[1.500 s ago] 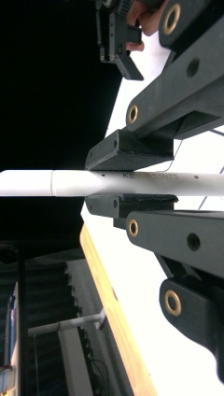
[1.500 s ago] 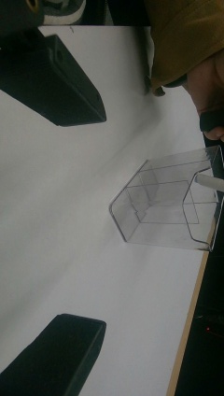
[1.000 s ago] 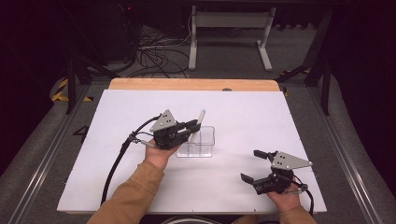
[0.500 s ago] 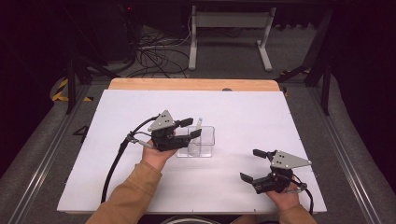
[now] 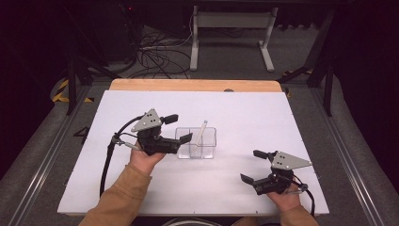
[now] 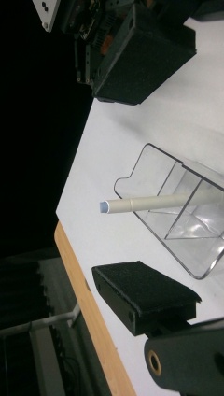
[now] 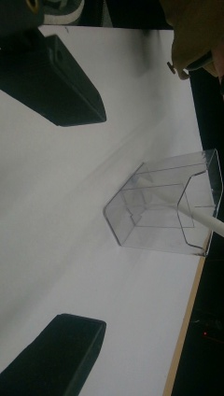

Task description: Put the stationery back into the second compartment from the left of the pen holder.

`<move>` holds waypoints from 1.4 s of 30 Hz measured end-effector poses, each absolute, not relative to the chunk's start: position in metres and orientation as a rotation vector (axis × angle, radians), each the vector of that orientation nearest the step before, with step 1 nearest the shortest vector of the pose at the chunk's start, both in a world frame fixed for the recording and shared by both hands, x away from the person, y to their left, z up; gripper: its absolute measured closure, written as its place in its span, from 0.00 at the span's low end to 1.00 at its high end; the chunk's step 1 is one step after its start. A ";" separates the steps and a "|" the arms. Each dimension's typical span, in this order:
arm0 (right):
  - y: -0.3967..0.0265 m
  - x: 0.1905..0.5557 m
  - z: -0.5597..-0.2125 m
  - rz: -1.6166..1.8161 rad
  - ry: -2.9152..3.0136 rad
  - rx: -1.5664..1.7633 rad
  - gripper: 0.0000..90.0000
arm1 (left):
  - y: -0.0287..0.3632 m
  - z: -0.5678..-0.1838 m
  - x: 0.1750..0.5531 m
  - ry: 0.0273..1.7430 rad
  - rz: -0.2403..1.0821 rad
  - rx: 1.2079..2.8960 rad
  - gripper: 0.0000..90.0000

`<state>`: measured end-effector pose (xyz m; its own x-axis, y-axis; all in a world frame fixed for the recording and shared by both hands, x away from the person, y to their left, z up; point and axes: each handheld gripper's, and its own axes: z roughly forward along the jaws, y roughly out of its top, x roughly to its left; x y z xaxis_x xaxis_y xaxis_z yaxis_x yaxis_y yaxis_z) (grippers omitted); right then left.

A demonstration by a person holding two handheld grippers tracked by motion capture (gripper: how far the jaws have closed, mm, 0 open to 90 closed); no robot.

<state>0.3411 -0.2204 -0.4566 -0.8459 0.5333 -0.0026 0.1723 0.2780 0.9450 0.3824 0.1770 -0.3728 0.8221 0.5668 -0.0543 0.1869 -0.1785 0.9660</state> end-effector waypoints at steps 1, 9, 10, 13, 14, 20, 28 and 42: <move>-0.221 0.341 -0.456 1.591 2.233 0.643 0.03 | 0.177 -0.372 0.382 0.586 0.370 1.743 0.16; -0.221 0.340 -0.455 1.597 2.226 0.643 0.03 | 0.187 -0.366 0.373 0.580 0.375 1.763 0.13; -0.221 0.340 -0.455 1.597 2.226 0.642 0.03 | 0.189 -0.365 0.371 0.575 0.381 1.772 0.12; -0.222 0.340 -0.455 1.605 2.222 0.642 0.03 | 0.196 -0.363 0.364 0.545 0.397 1.790 0.10; -0.222 0.340 -0.455 1.608 2.221 0.643 0.03 | 0.199 -0.363 0.361 0.543 0.380 1.782 0.09; -0.222 0.339 -0.454 1.625 2.217 0.640 0.03 | 0.215 -0.366 0.352 0.563 0.393 1.786 0.06; -0.222 0.337 -0.453 1.611 2.213 0.635 0.03 | 0.239 -0.380 0.343 0.627 0.435 1.849 0.02; -0.222 0.336 -0.453 1.595 2.217 0.629 0.03 | 0.271 -0.410 0.334 0.699 0.396 1.841 0.02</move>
